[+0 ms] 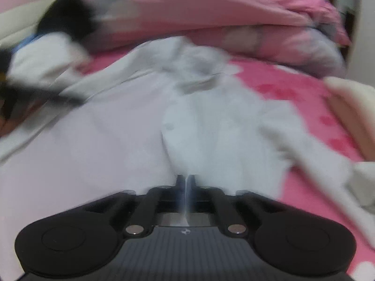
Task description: Fold clothes
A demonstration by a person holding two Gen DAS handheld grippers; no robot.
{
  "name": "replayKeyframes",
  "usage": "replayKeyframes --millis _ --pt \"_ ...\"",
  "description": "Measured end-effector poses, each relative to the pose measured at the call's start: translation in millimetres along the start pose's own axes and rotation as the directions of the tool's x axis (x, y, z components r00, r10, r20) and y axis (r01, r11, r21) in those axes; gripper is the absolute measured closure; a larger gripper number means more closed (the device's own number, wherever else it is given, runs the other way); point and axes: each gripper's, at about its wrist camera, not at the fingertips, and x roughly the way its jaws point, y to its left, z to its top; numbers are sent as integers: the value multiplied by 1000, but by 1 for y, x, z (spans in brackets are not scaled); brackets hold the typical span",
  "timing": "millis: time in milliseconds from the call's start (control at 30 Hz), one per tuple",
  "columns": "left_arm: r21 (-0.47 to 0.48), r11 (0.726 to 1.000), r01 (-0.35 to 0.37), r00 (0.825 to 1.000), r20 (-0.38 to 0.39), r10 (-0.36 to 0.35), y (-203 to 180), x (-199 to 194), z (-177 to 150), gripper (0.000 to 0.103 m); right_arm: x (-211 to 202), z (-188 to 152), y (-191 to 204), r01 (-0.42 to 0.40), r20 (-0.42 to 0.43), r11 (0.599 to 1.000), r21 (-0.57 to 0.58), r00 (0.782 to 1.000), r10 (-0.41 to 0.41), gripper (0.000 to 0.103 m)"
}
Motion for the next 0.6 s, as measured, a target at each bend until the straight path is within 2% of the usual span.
replayKeyframes --millis 100,333,433,500,567,600 --pt "-3 1000 2 1000 -1 -2 1 0 0 38 -10 28 -44 52 80 989 139 995 -64 103" --pt "-24 1000 19 1000 -1 -19 5 0 1 38 0 90 -120 239 171 943 231 944 -282 103" --pt "-32 999 25 1000 -2 -25 6 0 2 38 21 101 -145 314 168 913 259 917 -363 103" --pt "-35 999 28 1000 -3 -28 7 0 3 38 39 101 -163 374 136 883 284 896 -423 103" --pt "-38 999 31 1000 -3 -31 7 0 3 38 62 91 -181 429 63 848 312 881 -469 103" --pt "-40 999 33 999 -2 -33 8 0 3 38 76 83 -192 434 -8 838 331 889 -458 102"
